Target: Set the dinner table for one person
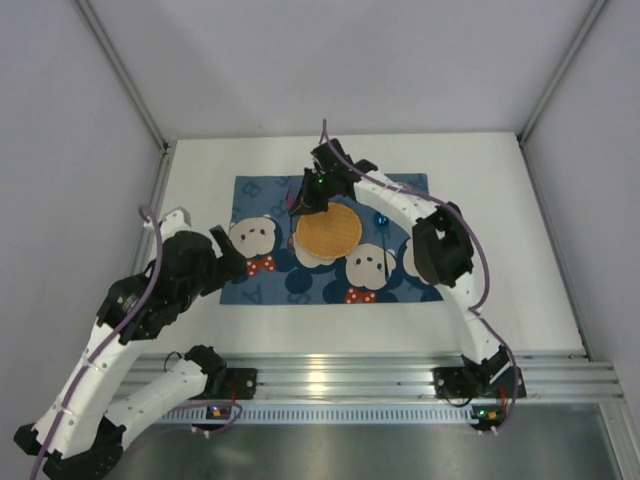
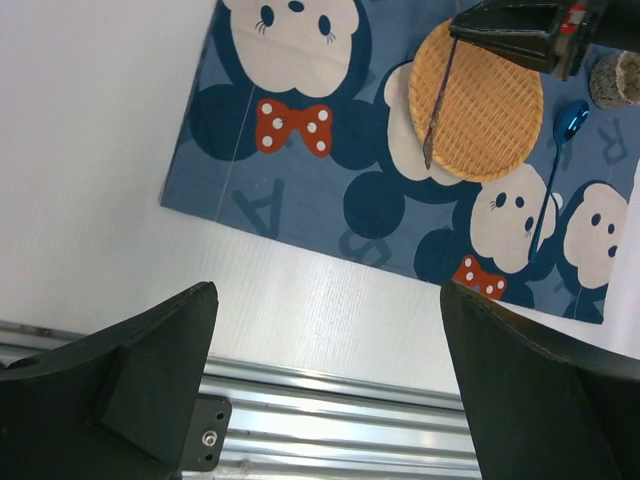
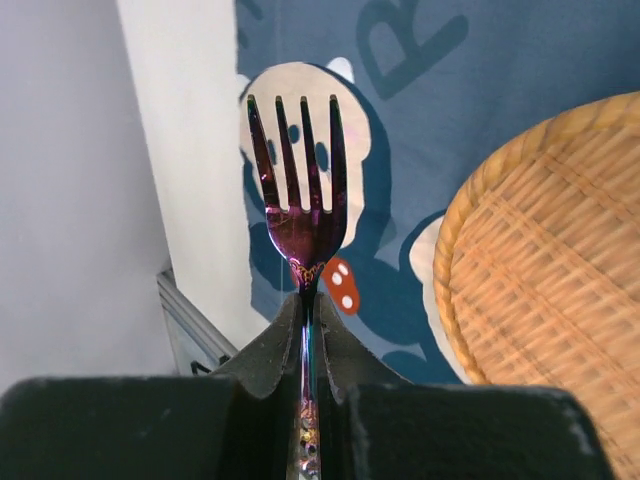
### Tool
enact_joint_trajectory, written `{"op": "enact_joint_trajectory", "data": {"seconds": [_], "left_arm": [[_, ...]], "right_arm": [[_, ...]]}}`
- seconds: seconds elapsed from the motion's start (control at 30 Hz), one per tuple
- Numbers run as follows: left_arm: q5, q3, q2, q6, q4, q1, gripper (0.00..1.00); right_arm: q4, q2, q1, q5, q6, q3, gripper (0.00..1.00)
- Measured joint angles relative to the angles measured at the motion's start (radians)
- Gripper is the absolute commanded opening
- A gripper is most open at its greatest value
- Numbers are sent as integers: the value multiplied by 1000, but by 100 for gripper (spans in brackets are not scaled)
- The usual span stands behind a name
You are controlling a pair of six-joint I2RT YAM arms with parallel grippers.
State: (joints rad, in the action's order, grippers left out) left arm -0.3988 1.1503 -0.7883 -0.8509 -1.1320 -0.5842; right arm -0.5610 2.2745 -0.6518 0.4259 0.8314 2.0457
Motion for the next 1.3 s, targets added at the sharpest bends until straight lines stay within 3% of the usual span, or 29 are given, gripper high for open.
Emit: {"op": "enact_joint_trajectory", "data": {"seconds": [0.17,0.63,0.83,1.13,1.27,1.3], "left_arm": [[-18,0,107,-68,-104,0,98],[-53,52,272,-149,-209,0,98],[-55,65,273,-150,-212,0,98],[-40,63,240,-142,-216,0,98],[-30,61,158,-106,-214,0,98],[-28,63,130,-89,-212,0,98]], "right_arm": [[24,129,-31,-2,69,63,0],[67,217,-102,-43,123,104,1],[63,284,-102,-64,127,133,29],[68,287,-100,-47,108,154,39],[53,203,-88,-30,50,105,60],[48,152,-83,-28,24,77,61]]}}
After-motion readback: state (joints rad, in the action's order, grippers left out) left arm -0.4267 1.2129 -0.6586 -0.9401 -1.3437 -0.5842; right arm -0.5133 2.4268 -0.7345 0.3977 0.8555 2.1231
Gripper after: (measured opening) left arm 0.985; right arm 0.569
